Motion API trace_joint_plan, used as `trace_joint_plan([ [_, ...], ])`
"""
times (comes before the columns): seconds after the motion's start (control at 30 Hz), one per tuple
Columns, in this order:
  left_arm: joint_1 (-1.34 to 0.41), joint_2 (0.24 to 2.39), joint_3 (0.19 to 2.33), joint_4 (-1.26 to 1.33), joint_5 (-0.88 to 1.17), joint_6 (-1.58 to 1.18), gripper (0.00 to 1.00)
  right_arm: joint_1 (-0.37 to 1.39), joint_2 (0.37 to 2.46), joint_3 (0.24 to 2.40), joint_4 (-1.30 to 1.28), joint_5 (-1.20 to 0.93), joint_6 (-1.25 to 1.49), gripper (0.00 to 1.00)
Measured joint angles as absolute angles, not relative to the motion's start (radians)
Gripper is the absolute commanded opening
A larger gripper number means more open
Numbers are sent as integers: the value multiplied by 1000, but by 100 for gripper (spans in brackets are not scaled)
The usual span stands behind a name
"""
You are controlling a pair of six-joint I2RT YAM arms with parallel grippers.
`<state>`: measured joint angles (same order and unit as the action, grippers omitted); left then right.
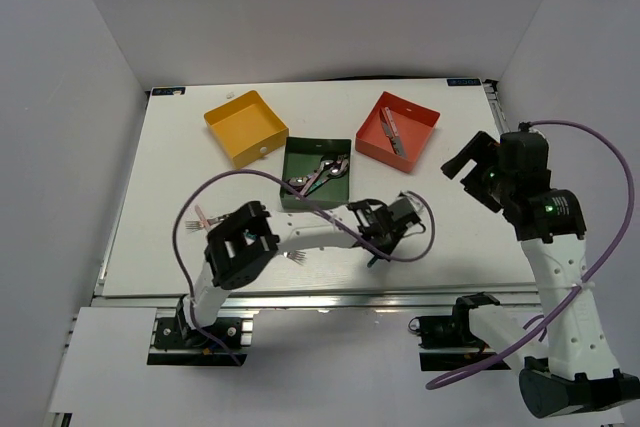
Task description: Sort the eating utensils into containers
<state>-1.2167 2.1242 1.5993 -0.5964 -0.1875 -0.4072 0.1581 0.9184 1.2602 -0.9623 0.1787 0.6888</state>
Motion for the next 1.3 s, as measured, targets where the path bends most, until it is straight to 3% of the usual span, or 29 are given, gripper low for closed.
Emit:
trace_joint_plan([
  [0.33, -1019, 1636, 1385, -339, -59, -568, 0, 158, 833, 984, -615, -106, 834, 89],
  [0.7, -1000, 1609, 1348, -232, 62, -615, 0, 165, 879, 877, -310, -359, 891, 83],
  [0.83, -1000, 1610, 1349, -232, 68, -623, 0, 171, 892, 863, -287, -383, 882, 73],
  [0.93, -1000, 1612, 1357, -232, 68, -628, 0, 173, 901, 841, -284, -397, 874, 55],
  [1.1, -1000, 1613, 1368, -231, 69, -633, 0, 202, 946, 832, -278, -430, 832, 48],
  [1.13, -1000, 1613, 1371, -231, 69, -634, 0, 213, 961, 833, -277, -438, 817, 33],
  [1.17, -1000, 1614, 1375, -233, 69, -633, 0, 224, 977, 835, -278, -445, 801, 25],
  [1.2, -1000, 1615, 1378, -237, 69, -633, 17, 233, 994, 842, -276, -455, 791, 8],
  [1.23, -1000, 1618, 1381, -246, 67, -630, 32, 241, 1010, 854, -273, -468, 790, 0],
  [1.27, -1000, 1626, 1387, -255, 63, -629, 68, 249, 1024, 869, -276, -467, 753, 0],
  [1.3, -998, 1632, 1398, -260, 61, -627, 90, 250, 1035, 879, -278, -467, 742, 0],
])
